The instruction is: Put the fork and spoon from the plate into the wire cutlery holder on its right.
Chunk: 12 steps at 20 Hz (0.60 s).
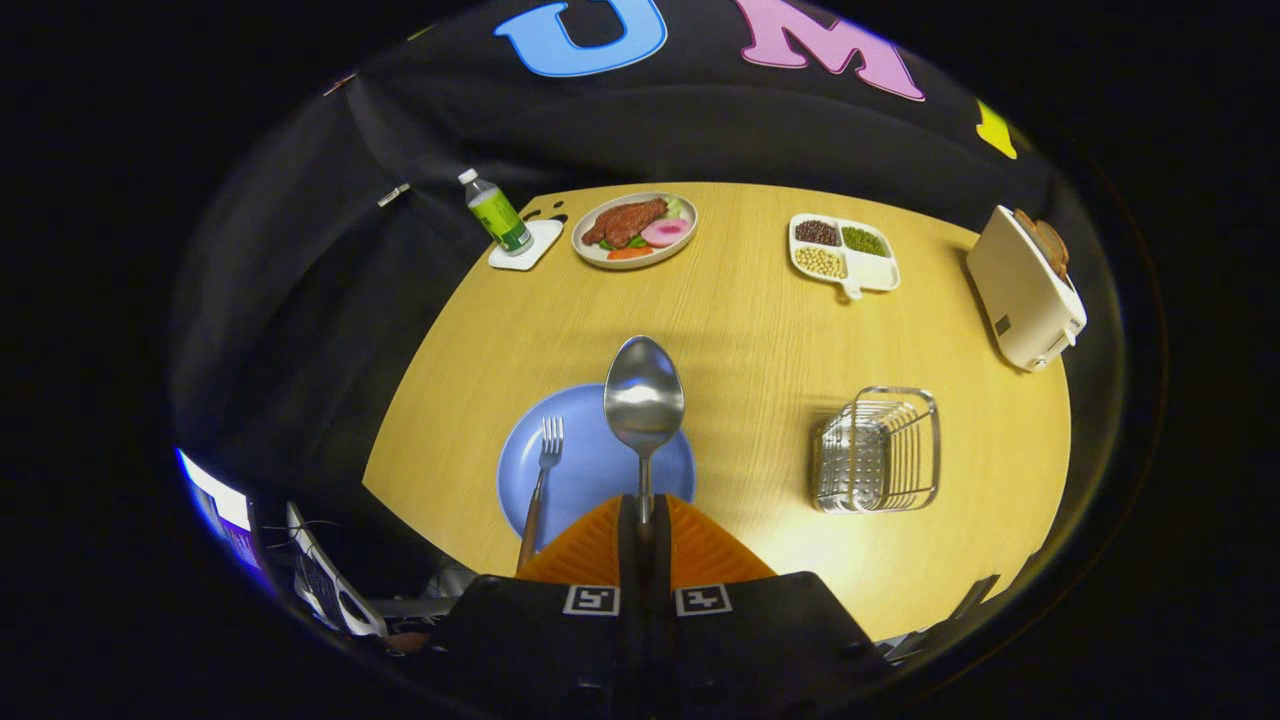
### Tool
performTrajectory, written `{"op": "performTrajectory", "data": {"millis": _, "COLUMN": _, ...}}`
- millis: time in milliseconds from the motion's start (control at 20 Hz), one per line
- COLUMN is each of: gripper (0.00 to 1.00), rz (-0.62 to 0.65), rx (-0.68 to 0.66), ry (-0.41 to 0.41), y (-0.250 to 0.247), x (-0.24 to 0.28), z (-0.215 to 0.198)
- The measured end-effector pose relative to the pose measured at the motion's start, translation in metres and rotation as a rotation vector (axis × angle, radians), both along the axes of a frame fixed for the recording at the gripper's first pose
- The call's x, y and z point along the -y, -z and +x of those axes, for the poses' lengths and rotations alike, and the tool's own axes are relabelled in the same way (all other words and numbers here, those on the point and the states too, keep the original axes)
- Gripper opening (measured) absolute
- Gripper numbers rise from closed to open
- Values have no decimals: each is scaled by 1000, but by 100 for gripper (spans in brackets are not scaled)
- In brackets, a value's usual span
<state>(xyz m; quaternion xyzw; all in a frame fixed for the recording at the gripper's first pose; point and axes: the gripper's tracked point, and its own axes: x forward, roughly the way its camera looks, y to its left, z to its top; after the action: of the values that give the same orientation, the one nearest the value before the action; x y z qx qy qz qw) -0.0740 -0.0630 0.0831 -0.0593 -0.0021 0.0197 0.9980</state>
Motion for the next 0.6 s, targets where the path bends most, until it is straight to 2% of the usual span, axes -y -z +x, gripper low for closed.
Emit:
{"op": "performTrajectory", "data": {"millis": 300, "gripper": 5, "rz": 40, "rx": 29, "ry": 22, "y": -24, "x": 46, "z": -53}}
{"op": "performTrajectory", "data": {"millis": 600, "gripper": 6, "rz": 41, "rx": 36, "ry": 53, "y": -23, "x": 75, "z": -77}}
